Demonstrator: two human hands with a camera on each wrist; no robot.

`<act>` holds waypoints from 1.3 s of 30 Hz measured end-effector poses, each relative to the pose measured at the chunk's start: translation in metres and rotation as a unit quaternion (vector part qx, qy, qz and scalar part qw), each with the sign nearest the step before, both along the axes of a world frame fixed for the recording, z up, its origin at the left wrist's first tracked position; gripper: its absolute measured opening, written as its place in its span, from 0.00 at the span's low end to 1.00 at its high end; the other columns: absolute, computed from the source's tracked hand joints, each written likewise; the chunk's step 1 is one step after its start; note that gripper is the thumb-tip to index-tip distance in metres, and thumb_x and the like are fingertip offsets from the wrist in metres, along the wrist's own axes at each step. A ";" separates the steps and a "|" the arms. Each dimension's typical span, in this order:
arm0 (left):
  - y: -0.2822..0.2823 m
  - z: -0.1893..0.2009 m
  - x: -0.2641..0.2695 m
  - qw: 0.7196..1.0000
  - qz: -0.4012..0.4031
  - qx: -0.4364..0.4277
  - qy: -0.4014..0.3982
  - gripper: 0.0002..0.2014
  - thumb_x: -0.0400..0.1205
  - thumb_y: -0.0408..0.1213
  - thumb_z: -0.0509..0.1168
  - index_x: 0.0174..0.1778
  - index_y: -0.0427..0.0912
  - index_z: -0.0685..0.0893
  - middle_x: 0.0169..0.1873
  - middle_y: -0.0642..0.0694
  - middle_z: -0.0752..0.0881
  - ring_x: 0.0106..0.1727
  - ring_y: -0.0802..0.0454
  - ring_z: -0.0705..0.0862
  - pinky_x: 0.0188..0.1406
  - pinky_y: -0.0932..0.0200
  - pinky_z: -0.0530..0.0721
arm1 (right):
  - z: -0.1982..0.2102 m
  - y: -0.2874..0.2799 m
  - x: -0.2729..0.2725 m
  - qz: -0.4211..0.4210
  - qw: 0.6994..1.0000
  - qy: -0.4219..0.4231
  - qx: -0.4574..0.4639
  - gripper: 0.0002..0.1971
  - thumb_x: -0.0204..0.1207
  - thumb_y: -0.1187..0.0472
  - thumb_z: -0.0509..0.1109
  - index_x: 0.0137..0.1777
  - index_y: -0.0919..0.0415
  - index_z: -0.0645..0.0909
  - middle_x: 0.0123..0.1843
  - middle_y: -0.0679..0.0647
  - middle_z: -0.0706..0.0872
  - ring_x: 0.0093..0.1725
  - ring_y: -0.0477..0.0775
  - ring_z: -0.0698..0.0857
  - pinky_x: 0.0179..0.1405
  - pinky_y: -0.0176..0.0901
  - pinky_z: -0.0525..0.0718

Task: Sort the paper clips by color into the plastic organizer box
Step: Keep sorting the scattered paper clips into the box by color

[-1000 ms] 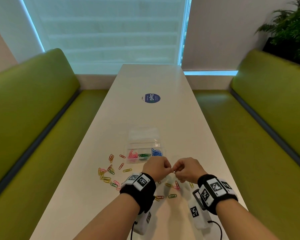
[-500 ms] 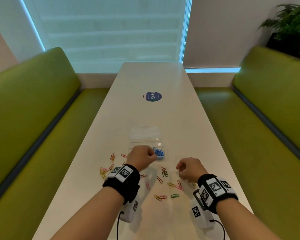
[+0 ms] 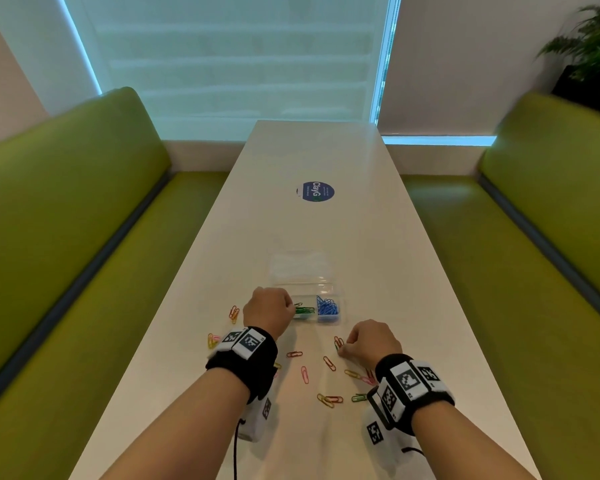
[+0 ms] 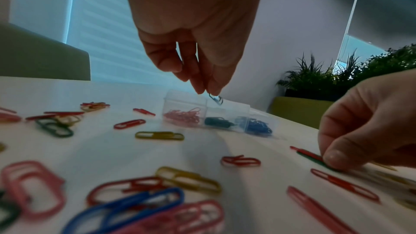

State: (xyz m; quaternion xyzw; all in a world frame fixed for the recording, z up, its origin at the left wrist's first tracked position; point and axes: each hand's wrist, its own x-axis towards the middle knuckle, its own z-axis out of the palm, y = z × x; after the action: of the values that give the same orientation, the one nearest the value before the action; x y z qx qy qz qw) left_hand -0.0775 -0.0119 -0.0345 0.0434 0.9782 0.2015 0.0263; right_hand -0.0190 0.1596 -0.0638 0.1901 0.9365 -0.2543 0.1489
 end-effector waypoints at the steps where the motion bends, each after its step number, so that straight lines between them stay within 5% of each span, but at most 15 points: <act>1: 0.000 -0.001 0.000 1.000 -0.002 -0.002 0.001 0.12 0.83 0.40 0.60 0.52 0.45 0.88 0.52 0.45 0.88 0.60 0.49 0.80 0.52 0.54 0.81 | 0.000 0.000 -0.001 -0.006 1.000 -0.005 -0.005 0.09 0.69 0.52 0.76 0.43 0.56 0.87 0.48 0.51 0.89 0.50 0.52 0.86 0.54 0.47 0.86; 14: 0.021 -0.012 0.022 0.995 -0.077 0.042 0.048 0.11 0.82 0.43 0.63 0.57 0.47 0.85 0.50 0.51 0.87 0.61 0.52 0.76 0.53 0.59 0.76 | -0.003 0.012 -0.005 -0.036 0.998 -0.038 -0.042 0.13 0.66 0.58 0.77 0.45 0.67 0.89 0.45 0.57 0.91 0.47 0.52 0.89 0.48 0.43 0.88; 21: 0.044 -0.030 0.037 0.989 -0.141 0.000 -0.044 0.13 0.80 0.46 0.65 0.59 0.49 0.85 0.57 0.49 0.85 0.65 0.52 0.77 0.59 0.54 0.80 | 0.004 0.031 0.004 -0.064 0.998 -0.025 -0.017 0.17 0.67 0.54 0.76 0.46 0.69 0.87 0.38 0.56 0.87 0.39 0.52 0.84 0.43 0.42 0.85; 29: 0.061 -0.034 0.037 0.980 -0.174 -0.044 -0.088 0.13 0.78 0.46 0.69 0.58 0.51 0.86 0.63 0.45 0.79 0.65 0.49 0.77 0.60 0.53 0.79 | 0.010 0.044 0.013 -0.045 0.998 -0.045 -0.010 0.15 0.69 0.55 0.76 0.49 0.66 0.86 0.48 0.59 0.89 0.48 0.56 0.88 0.48 0.43 0.88; 39: 0.062 -0.029 0.037 0.968 -0.188 -0.089 -0.137 0.14 0.82 0.45 0.64 0.57 0.42 0.88 0.61 0.41 0.82 0.65 0.46 0.78 0.56 0.52 0.81 | 0.025 0.044 0.020 -0.021 0.998 -0.061 -0.011 0.14 0.73 0.55 0.74 0.50 0.68 0.85 0.36 0.56 0.84 0.35 0.52 0.83 0.42 0.43 0.86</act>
State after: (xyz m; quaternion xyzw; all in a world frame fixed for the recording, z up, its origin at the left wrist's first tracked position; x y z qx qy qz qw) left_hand -0.0408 0.0503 -0.0637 0.1964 0.9535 0.1086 0.2011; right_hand 0.0007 0.2040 -0.0389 0.2231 0.9187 -0.2553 0.2026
